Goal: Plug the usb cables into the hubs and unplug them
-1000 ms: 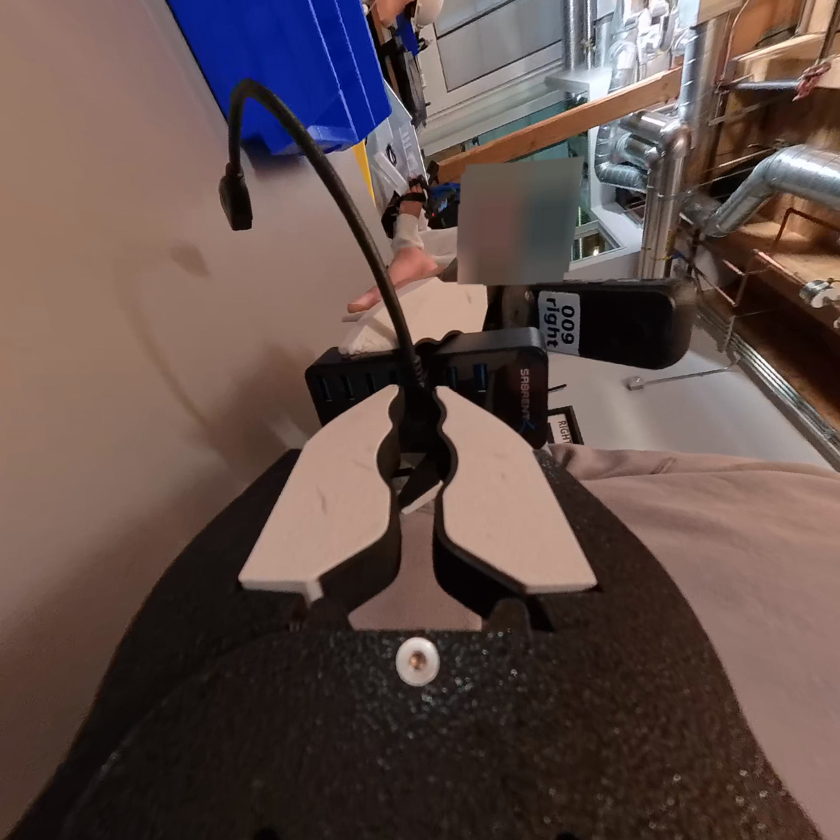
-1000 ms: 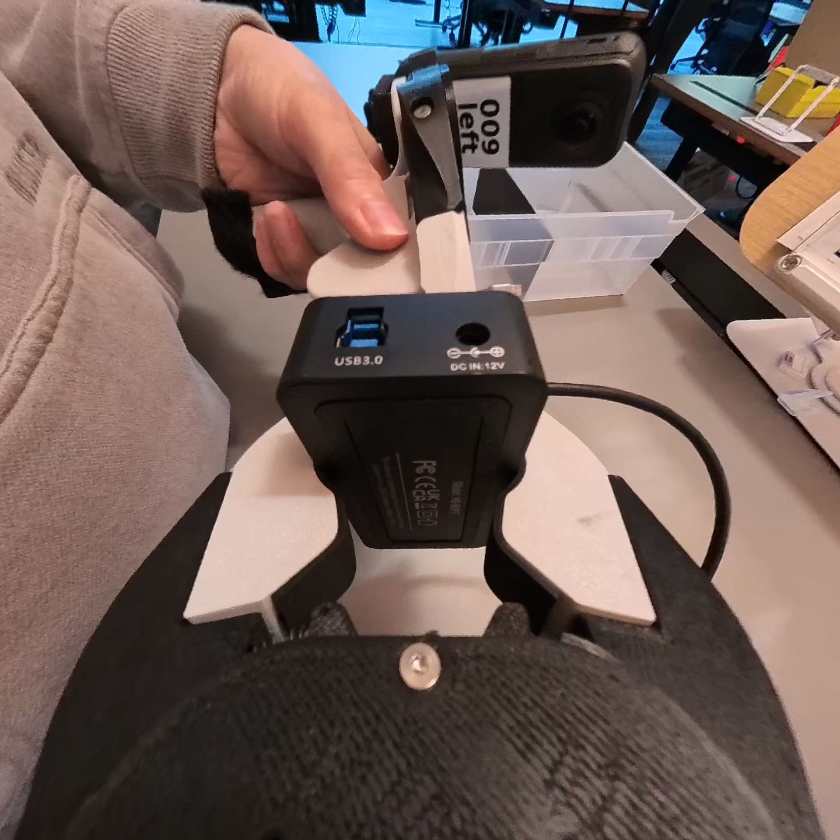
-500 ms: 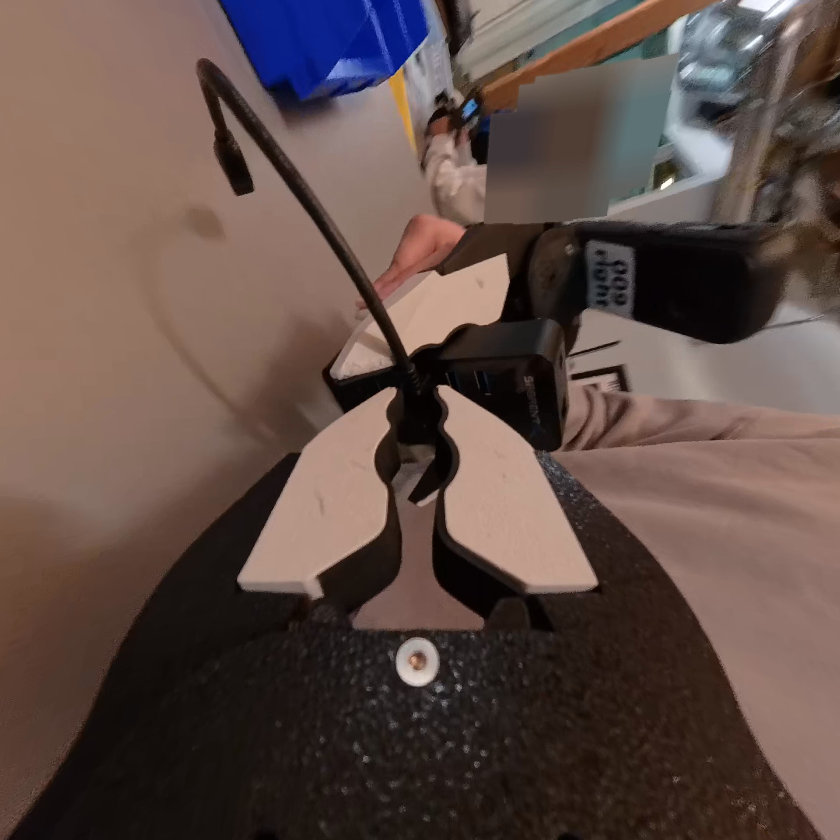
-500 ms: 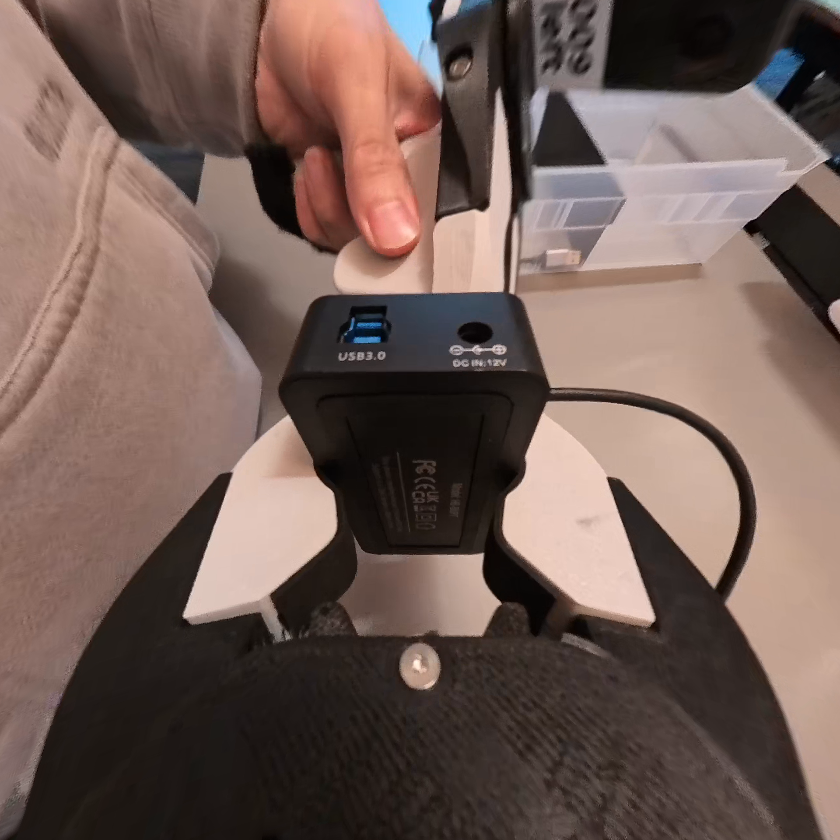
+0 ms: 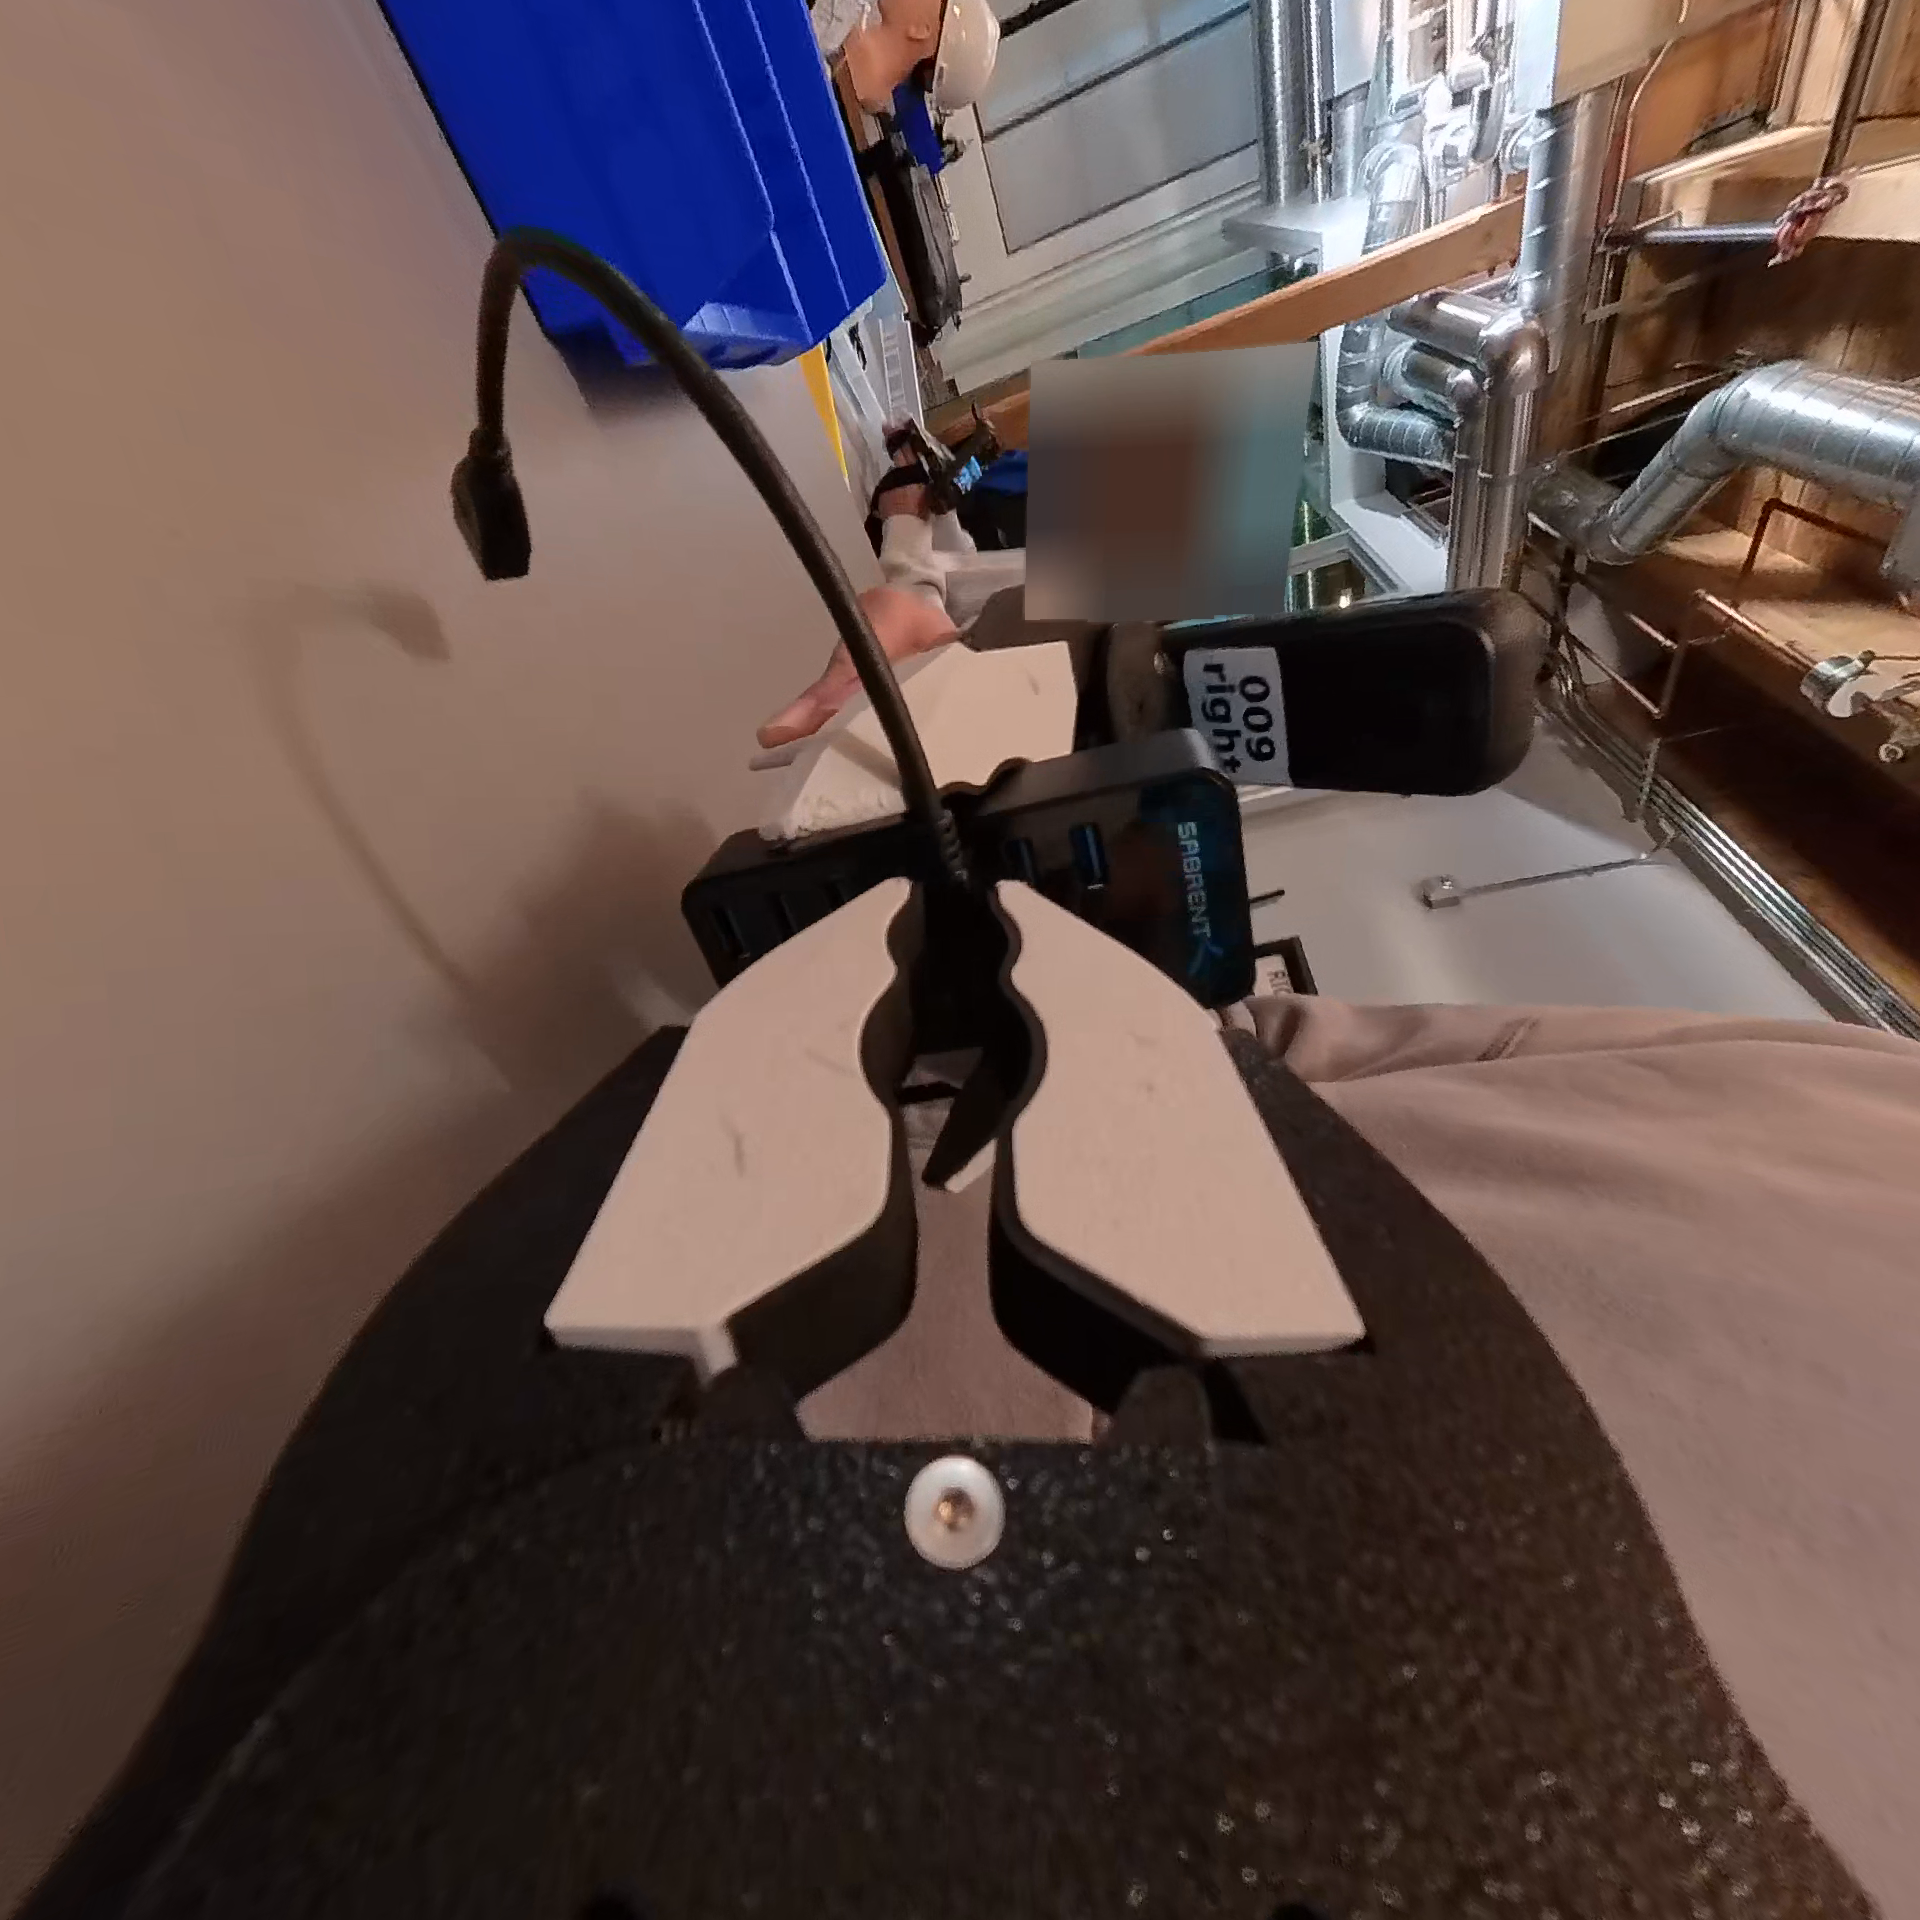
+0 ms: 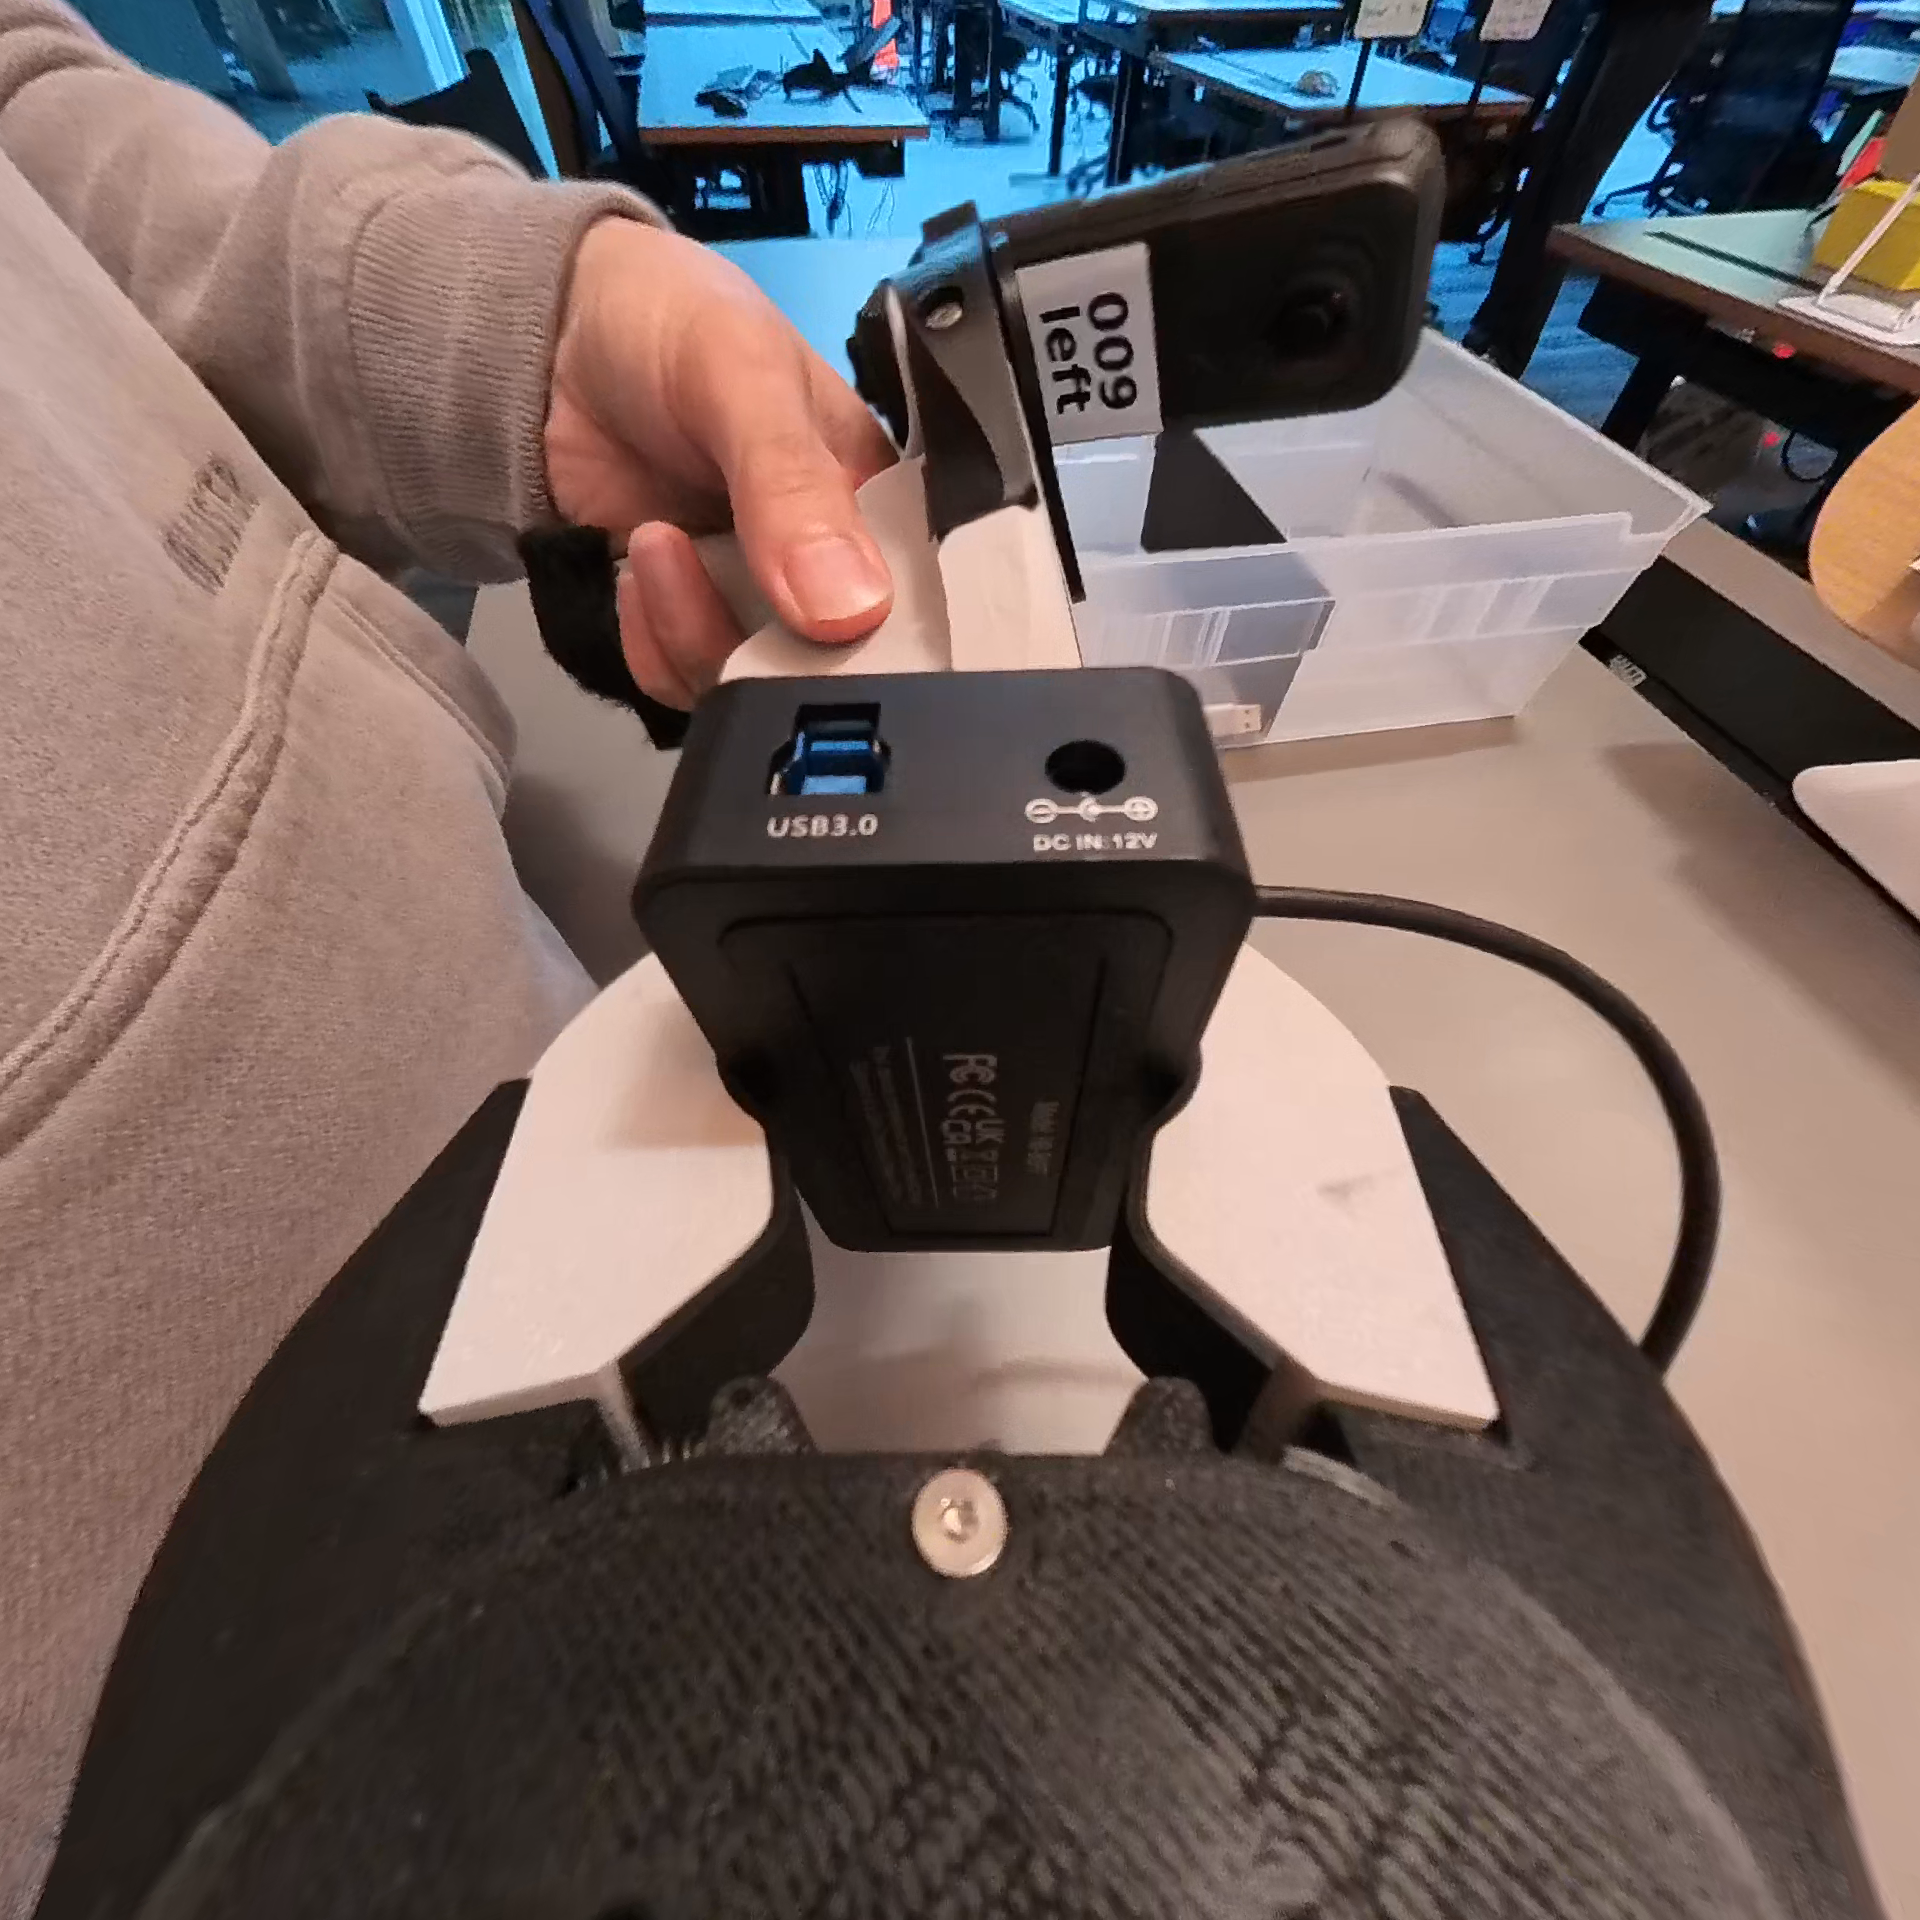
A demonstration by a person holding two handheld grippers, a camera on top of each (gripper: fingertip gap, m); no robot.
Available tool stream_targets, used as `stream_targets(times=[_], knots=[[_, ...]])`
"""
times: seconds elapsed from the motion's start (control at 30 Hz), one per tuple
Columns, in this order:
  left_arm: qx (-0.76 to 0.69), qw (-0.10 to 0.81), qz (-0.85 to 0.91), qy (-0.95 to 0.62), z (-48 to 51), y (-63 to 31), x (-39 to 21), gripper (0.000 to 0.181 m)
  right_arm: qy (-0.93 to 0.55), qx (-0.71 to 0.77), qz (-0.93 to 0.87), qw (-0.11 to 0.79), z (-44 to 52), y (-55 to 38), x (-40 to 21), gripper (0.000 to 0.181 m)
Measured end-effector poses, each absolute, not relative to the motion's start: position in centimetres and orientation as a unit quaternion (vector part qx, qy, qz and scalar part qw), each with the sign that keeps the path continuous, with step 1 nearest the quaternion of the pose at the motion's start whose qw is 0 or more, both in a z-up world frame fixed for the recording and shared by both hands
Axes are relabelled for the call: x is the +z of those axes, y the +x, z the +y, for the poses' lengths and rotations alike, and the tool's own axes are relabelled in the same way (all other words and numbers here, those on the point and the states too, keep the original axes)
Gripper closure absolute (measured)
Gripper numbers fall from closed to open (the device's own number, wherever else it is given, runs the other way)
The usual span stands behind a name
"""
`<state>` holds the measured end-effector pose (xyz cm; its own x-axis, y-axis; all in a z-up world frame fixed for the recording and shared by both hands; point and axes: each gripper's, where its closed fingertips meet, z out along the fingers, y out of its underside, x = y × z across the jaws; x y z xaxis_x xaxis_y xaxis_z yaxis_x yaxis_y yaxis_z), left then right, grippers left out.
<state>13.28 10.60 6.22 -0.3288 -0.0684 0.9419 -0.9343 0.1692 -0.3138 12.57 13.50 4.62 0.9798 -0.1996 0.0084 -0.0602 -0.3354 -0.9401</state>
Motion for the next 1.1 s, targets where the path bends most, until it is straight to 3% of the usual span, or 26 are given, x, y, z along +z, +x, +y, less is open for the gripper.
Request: stream_targets(times=[0.3, 0.43, 0.47, 0.53, 0.63, 1.1], knots=[[0.522, 0.361, -0.628, 0.449, 10.1, 14.2, 5.4, 0.171, -0.826, -0.074, 0.108, 0.549, 13.3, 13.5, 3.8, 0.110], [0.519, 0.426, -0.614, 0.415, 10.4, 13.6, 6.2, 0.172, -0.812, -0.070, 0.093, 0.572, 13.4, 13.2, 4.6, 0.110], [0.516, 0.433, -0.621, 0.401, 10.5, 13.4, 6.4, 0.171, -0.814, -0.078, 0.092, 0.569, 13.4, 13.3, 4.6, 0.109], [0.527, 0.432, -0.623, 0.384, 10.7, 13.3, 6.9, 0.151, -0.822, -0.070, 0.078, 0.559, 13.5, 12.9, 4.5, 0.109], [0.520, 0.420, -0.640, 0.380, 10.6, 13.2, 6.3, 0.171, -0.824, -0.075, 0.070, 0.557, 13.5, 12.8, 4.6, 0.109], [0.522, 0.427, -0.632, 0.382, 10.6, 13.1, 5.6, 0.172, -0.844, -0.087, 0.074, 0.524, 13.5, 13.1, 3.7, 0.110]])
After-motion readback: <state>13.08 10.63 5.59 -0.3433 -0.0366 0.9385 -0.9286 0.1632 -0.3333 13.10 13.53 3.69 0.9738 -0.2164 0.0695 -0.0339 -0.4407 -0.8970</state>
